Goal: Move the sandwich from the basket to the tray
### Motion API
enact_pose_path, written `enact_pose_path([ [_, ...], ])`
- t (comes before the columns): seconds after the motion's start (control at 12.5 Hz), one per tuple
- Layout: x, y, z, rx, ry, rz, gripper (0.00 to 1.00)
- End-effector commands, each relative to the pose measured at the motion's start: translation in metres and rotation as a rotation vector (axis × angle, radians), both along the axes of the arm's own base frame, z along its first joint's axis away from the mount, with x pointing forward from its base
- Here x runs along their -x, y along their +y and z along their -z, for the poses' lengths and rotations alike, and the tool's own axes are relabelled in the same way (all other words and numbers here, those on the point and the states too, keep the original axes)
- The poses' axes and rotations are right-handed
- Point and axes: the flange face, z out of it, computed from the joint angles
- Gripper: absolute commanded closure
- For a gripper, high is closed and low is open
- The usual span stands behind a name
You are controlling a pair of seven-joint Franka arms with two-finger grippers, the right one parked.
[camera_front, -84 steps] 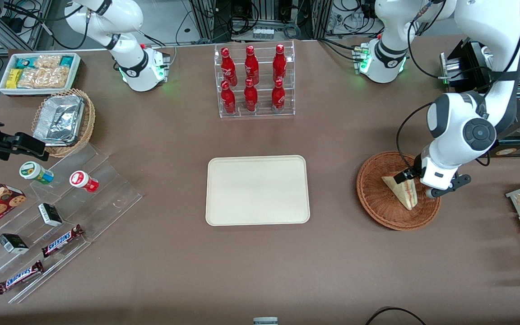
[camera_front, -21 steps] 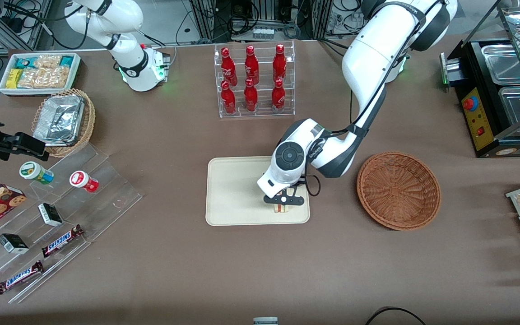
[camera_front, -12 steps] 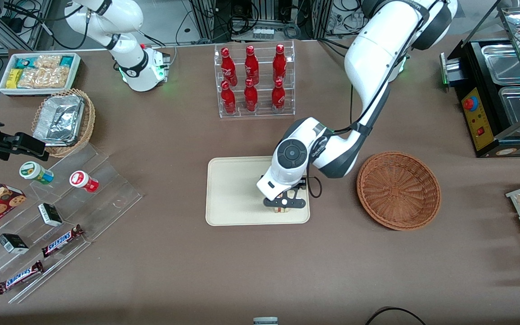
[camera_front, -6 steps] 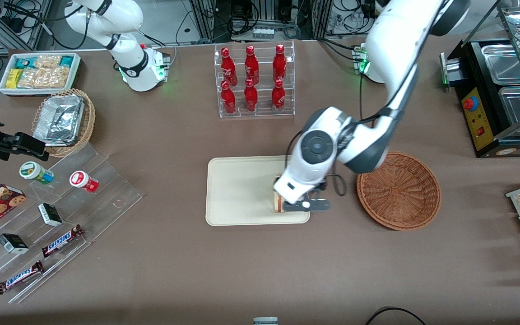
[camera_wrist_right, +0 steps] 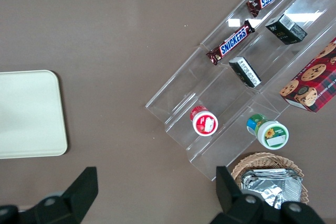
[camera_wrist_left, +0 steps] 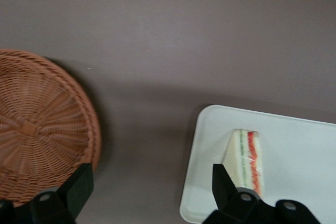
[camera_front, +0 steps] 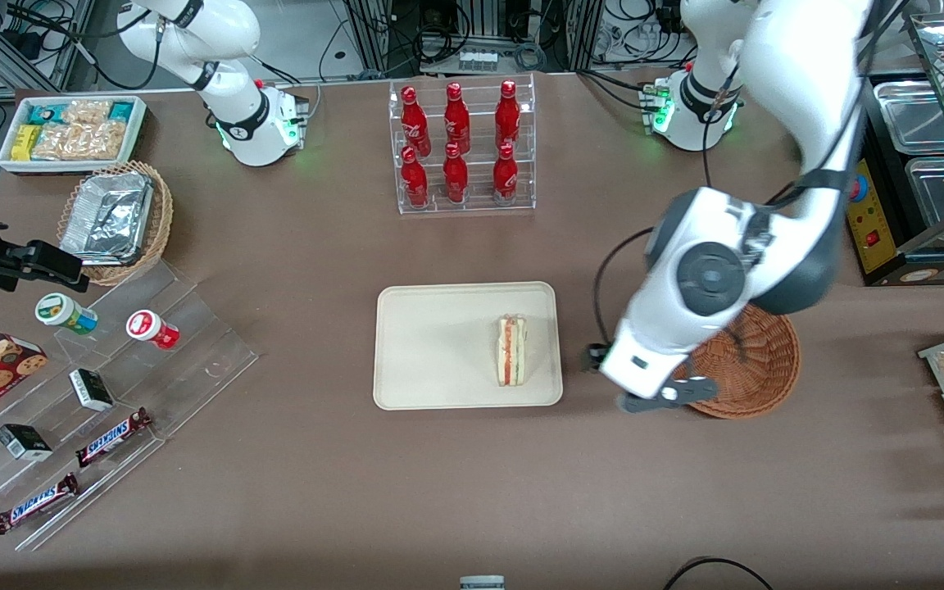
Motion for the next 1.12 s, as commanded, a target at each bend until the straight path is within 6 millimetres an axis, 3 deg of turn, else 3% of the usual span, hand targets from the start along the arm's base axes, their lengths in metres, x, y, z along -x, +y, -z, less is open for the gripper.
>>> enact_pose_path([
  [0.0,-0.005,0.05,-0.029,0.029,0.017,-0.005,0.0],
  [0.48,0.007,0.162,-0.089,0.044,0.081,0.04,0.0],
  [1.04,0.057,0.221,-0.157,-0.006,0.144,0.102,0.0],
])
